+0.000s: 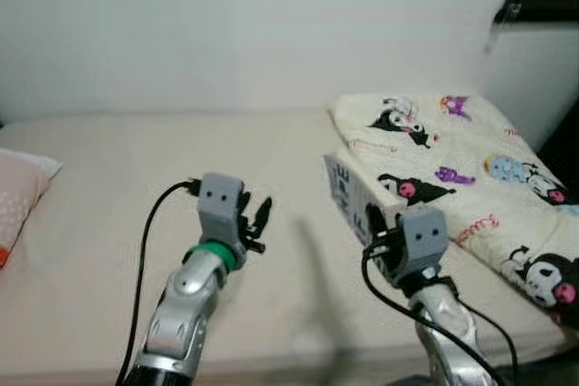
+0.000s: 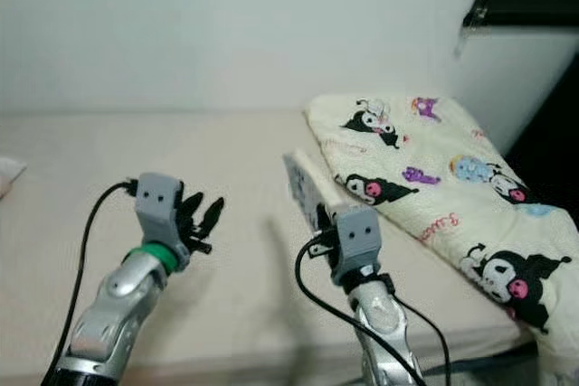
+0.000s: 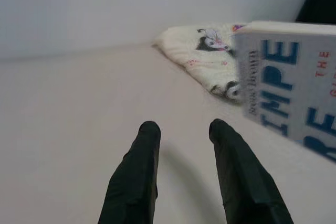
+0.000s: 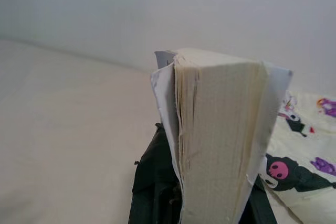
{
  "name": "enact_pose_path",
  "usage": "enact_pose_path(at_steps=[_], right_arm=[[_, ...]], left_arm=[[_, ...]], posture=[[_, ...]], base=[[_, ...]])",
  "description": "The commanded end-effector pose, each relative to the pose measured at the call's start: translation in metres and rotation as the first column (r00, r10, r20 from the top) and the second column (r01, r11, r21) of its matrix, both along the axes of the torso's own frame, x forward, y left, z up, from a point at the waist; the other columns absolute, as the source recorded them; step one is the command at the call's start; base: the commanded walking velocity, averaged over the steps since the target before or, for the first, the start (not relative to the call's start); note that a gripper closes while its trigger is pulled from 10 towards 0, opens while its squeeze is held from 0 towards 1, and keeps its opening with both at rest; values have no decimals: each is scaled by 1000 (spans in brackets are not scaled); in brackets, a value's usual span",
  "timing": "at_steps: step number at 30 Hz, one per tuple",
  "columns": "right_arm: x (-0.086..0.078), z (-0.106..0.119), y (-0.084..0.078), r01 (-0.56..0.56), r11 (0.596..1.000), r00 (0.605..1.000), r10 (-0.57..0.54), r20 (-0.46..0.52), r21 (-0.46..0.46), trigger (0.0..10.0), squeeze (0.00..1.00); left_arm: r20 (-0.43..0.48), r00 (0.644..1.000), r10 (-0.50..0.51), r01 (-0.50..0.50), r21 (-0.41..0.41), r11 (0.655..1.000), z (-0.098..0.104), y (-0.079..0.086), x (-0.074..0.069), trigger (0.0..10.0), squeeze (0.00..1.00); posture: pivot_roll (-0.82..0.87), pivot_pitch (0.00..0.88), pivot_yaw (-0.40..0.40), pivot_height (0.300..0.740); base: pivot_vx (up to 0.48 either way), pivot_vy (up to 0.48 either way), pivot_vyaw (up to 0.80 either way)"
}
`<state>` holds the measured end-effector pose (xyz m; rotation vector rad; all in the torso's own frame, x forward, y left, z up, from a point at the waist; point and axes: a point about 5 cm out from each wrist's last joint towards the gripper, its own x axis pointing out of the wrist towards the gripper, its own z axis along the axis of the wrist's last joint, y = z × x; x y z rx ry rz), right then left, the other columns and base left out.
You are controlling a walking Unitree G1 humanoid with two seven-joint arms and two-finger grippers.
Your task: Clean up the room
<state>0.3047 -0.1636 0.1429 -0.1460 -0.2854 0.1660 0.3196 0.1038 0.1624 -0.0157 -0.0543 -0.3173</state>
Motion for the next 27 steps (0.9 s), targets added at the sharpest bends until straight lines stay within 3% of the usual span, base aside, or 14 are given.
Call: enact_pose_path(at_steps=[1, 27], right_arm=[[-1, 4, 5, -20, 1000, 999, 19, 30, 5, 10000, 0], [-2, 3, 6, -22, 1000, 999, 22, 29, 8, 10000, 0]], left_arm=[[-16, 1000, 11, -11, 10, 1000, -5, 4, 0, 10000, 0], [-16, 1000, 5, -5, 12, 1000, -5, 3, -1, 10000, 0]], posture=[[-139, 51, 43, 740], [-137, 56, 48, 740]], base=[[0, 480, 0], [0, 480, 0]])
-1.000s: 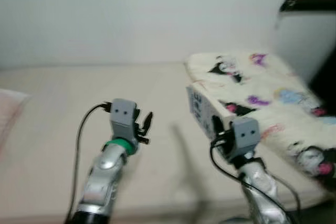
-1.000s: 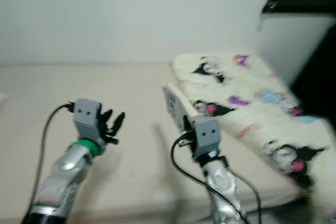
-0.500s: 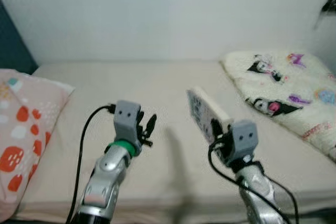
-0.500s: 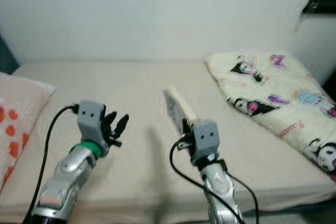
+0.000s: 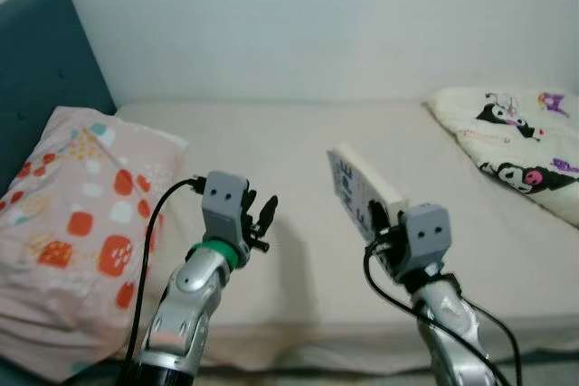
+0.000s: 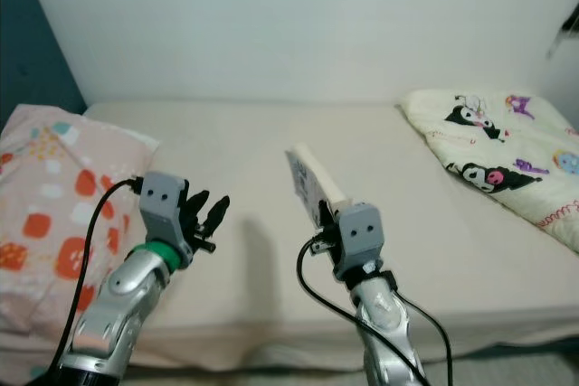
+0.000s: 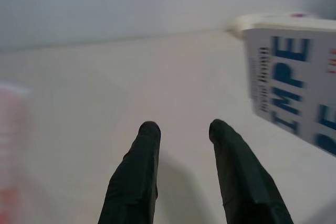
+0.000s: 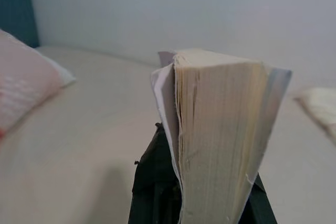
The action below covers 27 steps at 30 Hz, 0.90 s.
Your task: Clean up the room
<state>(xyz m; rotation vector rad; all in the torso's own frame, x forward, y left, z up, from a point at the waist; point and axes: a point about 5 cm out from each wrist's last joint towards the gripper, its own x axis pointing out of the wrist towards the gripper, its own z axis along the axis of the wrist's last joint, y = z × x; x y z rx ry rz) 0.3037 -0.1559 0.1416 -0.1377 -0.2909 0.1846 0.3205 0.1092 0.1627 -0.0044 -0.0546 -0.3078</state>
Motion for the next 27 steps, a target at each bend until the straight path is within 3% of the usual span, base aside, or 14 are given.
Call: enact_pose_path(at_steps=[1, 5, 8, 20, 27], right_arm=[[-1, 4, -2, -2, 1000, 1000, 2, 25, 3, 10000, 0], [-1, 3, -1, -3, 1000, 1000, 2, 24, 3, 10000, 0], [-1, 3, -1, -3, 1000, 1000, 3, 24, 3, 10000, 0], [-1, 3, 0, -1, 1000, 1000, 1, 23, 5, 10000, 0], [-1, 3, -1, 1, 1000, 1000, -1, 23, 5, 10000, 0]], left_arm=[[-18, 1000, -4, 4, 1, 1000, -5, -3, -1, 10000, 0], [-17, 1000, -3, 3, 0, 1000, -5, -3, -2, 10000, 0], [19, 1000, 14, -15, 16, 1000, -3, -1, -1, 10000, 0], [23, 1000, 4, -5, 25, 1000, -3, -3, -2, 10000, 0], [15, 1000, -9, 9, 30, 1000, -5, -6, -3, 10000, 0]], posture=[[-137, 56, 48, 740], [-137, 58, 48, 740], [-138, 60, 49, 740], [-139, 61, 52, 740], [-139, 61, 52, 740]], base=[[0, 480, 0], [0, 457, 0], [0, 0, 0], [0, -455, 0], [0, -70, 0]])
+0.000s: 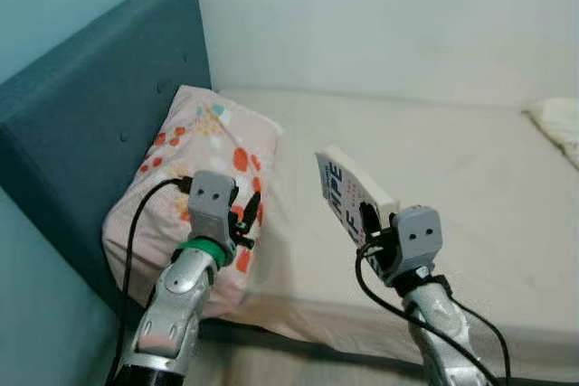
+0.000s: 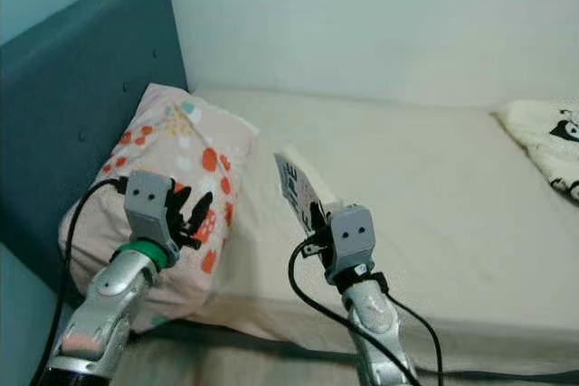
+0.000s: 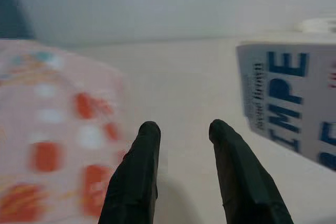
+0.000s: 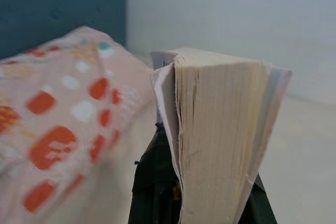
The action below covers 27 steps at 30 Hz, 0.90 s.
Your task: Clean up the room
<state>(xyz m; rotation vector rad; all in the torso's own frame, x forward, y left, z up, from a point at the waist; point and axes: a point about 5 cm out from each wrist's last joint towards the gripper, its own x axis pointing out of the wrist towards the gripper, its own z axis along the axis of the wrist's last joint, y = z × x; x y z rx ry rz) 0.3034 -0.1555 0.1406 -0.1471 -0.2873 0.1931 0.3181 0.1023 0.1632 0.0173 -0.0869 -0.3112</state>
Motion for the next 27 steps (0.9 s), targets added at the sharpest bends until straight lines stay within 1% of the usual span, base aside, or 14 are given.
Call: enact_pose_path(at_steps=[1, 7, 12, 14, 17, 27], right_arm=[[-1, 4, -1, 7, 1000, 1000, -8, 26, 16, 10000, 0], [-1, 4, -1, 6, 1000, 1000, -7, 26, 16, 10000, 0], [-1, 4, 1, -1, 1000, 1000, 1, 27, 18, 10000, 0], [-1, 4, 2, -7, 1000, 1000, 6, 24, 18, 10000, 0], [-1, 4, 5, -15, 1000, 1000, 15, 18, 15, 10000, 0], [-1, 3, 3, -11, 1000, 1000, 11, 15, 12, 10000, 0]], left_arm=[[-20, 1000, -6, 6, 13, 1000, -5, 0, -1, 10000, 0], [-23, 1000, -4, 5, 15, 1000, -6, 0, 0, 10000, 0], [-9, 1000, 2, -2, 16, 1000, -5, 0, 0, 10000, 0], [-7, 1000, 3, -3, 17, 1000, -4, 1, 0, 10000, 0], [4, 1000, 11, -11, 21, 1000, -4, 1, 0, 10000, 0], [6, 1000, 18, -18, 17, 1000, -4, 2, 1, 10000, 0]], posture=[[-139, 61, 52, 740], [-140, 61, 53, 740], [-141, 62, 54, 740], [-141, 62, 54, 740], [-140, 62, 54, 740], [-141, 63, 51, 740]], base=[[0, 0, 0], [0, 0, 0], [0, 0, 0], [244, 0, 0], [370, 0, 0], [480, 0, 0]])
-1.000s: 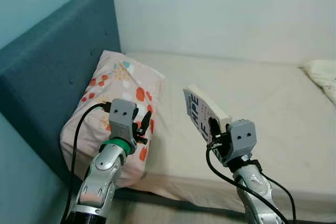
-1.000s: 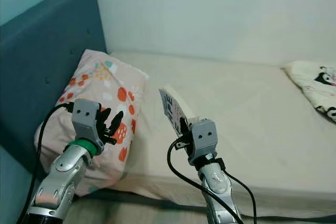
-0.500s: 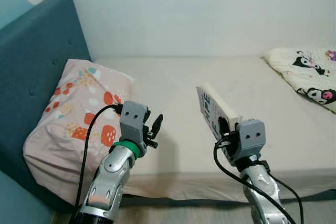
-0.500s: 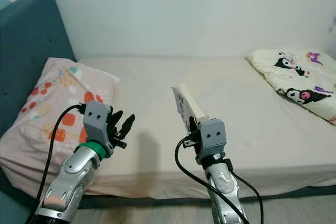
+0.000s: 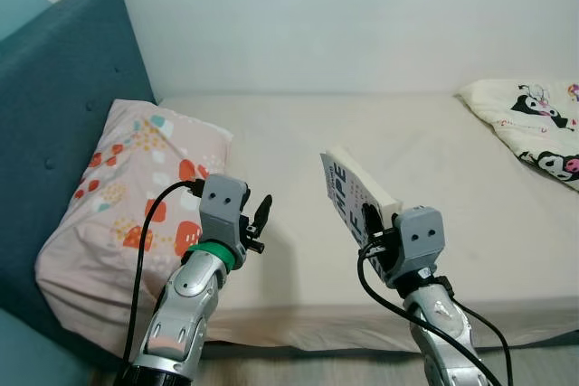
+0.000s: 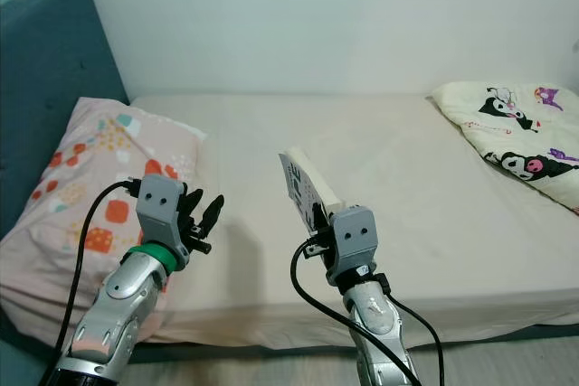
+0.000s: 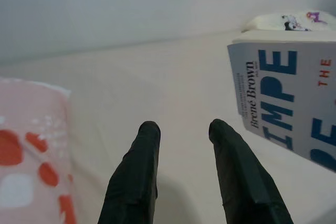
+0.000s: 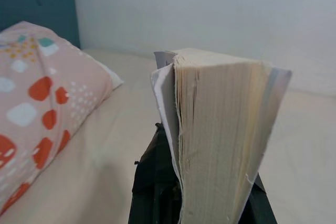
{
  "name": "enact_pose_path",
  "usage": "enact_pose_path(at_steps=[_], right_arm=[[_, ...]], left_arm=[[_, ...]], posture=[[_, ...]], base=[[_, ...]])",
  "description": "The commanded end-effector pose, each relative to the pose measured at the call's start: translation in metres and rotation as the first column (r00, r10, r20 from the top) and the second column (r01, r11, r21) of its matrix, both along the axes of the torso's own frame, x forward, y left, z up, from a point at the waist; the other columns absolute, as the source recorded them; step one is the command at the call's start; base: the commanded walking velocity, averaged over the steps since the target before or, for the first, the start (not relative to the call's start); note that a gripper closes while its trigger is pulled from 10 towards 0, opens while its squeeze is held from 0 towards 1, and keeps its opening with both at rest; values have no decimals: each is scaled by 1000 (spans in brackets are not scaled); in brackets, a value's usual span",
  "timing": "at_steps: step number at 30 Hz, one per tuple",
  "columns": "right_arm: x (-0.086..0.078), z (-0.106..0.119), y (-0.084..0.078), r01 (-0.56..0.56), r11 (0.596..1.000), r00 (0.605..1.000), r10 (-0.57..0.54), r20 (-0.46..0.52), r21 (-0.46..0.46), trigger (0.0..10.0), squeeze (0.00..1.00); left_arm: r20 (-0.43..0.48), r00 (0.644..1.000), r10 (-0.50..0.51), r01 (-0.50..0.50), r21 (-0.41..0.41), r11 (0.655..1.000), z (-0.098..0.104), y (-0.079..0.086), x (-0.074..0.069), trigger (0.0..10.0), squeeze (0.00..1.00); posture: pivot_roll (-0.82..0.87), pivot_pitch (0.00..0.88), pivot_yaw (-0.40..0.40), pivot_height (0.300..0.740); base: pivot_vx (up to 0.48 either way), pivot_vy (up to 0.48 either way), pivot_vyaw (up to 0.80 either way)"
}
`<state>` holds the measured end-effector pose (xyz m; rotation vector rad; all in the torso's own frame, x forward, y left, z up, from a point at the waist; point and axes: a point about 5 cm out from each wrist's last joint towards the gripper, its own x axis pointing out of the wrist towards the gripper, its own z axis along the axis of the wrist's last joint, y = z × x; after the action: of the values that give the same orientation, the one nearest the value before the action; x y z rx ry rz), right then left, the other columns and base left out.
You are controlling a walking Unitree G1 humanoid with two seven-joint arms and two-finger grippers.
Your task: Clean up the room
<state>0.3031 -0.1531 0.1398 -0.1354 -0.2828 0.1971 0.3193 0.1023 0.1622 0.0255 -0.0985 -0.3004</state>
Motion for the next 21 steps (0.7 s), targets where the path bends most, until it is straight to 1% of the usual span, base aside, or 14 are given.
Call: enact_pose_path(at_steps=[1, 4, 21], right_arm=[[0, 4, 1, -6, 1000, 1000, 6, 21, 1, 10000, 0], [0, 4, 1, -7, 1000, 1000, 7, 19, 1, 10000, 0], [-1, 4, 1, -11, 1000, 1000, 11, 19, 0, 10000, 0]], left_arm=[[-7, 1000, 7, -7, 11, 1000, -3, 1, 0, 10000, 0], [-8, 1000, 9, -9, 4, 1000, -3, 2, 0, 10000, 0], [-12, 1000, 8, -8, -1, 1000, -3, 2, 1, 10000, 0]], posture=[[-141, 62, 51, 740], [-142, 61, 51, 740], [-143, 55, 53, 740]], base=[[480, 0, 0], [439, 0, 0], [0, 0, 0]])
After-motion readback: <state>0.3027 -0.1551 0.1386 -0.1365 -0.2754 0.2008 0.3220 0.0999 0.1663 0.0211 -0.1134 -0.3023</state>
